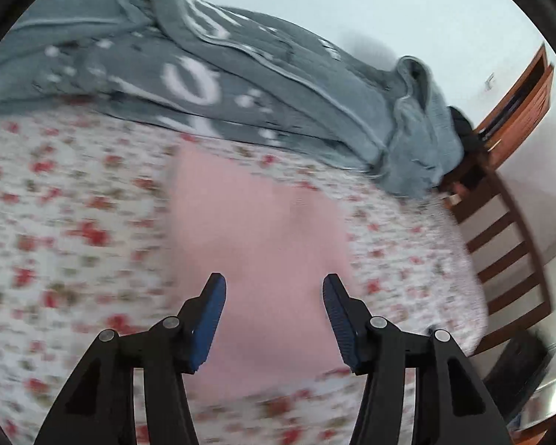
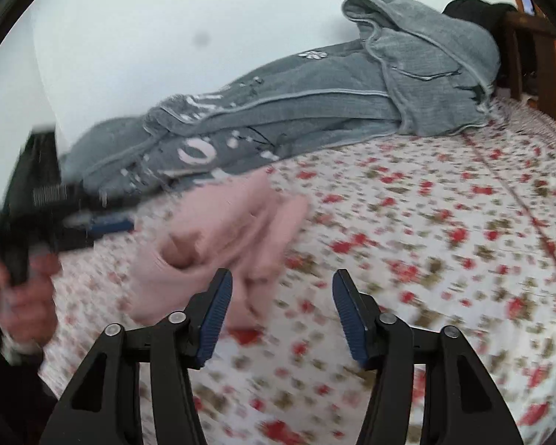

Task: Fold small clothes

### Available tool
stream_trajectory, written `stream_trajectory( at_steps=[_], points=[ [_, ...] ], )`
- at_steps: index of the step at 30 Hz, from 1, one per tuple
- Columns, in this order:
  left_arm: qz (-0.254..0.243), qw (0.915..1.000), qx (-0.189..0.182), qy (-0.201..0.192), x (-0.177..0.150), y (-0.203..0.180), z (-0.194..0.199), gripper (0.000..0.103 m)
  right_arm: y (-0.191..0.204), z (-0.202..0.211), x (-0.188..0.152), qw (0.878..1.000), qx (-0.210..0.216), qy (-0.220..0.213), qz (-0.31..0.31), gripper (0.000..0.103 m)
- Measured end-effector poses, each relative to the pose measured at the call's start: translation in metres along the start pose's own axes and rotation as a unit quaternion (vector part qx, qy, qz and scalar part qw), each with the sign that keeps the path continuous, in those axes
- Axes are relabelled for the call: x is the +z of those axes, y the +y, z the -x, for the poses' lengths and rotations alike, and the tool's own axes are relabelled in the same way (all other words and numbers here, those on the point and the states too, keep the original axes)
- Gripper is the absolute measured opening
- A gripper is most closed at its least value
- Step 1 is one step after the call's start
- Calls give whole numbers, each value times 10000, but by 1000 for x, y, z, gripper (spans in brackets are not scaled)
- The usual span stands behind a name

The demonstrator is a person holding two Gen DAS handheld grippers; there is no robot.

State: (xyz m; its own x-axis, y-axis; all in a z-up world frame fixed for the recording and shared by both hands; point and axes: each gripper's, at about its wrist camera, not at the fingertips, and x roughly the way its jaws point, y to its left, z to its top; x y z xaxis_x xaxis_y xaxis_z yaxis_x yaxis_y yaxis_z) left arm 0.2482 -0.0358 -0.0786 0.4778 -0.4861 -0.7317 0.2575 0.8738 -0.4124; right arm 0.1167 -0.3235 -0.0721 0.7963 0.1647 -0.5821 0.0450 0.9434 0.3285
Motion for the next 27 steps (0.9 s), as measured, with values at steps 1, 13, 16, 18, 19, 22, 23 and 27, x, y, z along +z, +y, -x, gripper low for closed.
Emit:
stream_trajectory(
  at_steps=[1,13,16,18,19,22,23,27],
  points=[
    [-91,9999,122,-36,-6,10,5,52,4,-6,4,9999,107,16,-80,61],
    [-526,9905,1264,-115,-69,106,-12,52,31,-121,18,9873,610,967,-1107,46],
    [-664,9912,1074,-395,-82,110,-14,63,40,-110,24,9947,497,606,-666,22],
    [-899,9888,1104,-448,-87,104,-17,70,36,-95,30,9953,705,287,-602,21],
    [-1027,9864,1200,-445,-89,100,-19,71,32,-87,32,9954,736,122,-606,21],
    [-1206,9850,1151,-442,-90,95,-21,73,21,-86,28,9976,458,9,-516,20],
    [-1192,9858,1096,-438,-89,96,-21,73,14,-94,23,9980,344,144,-504,21],
    [-870,9919,807,-442,-86,101,-11,71,-10,-113,10,9953,291,505,-773,30]
  ],
)
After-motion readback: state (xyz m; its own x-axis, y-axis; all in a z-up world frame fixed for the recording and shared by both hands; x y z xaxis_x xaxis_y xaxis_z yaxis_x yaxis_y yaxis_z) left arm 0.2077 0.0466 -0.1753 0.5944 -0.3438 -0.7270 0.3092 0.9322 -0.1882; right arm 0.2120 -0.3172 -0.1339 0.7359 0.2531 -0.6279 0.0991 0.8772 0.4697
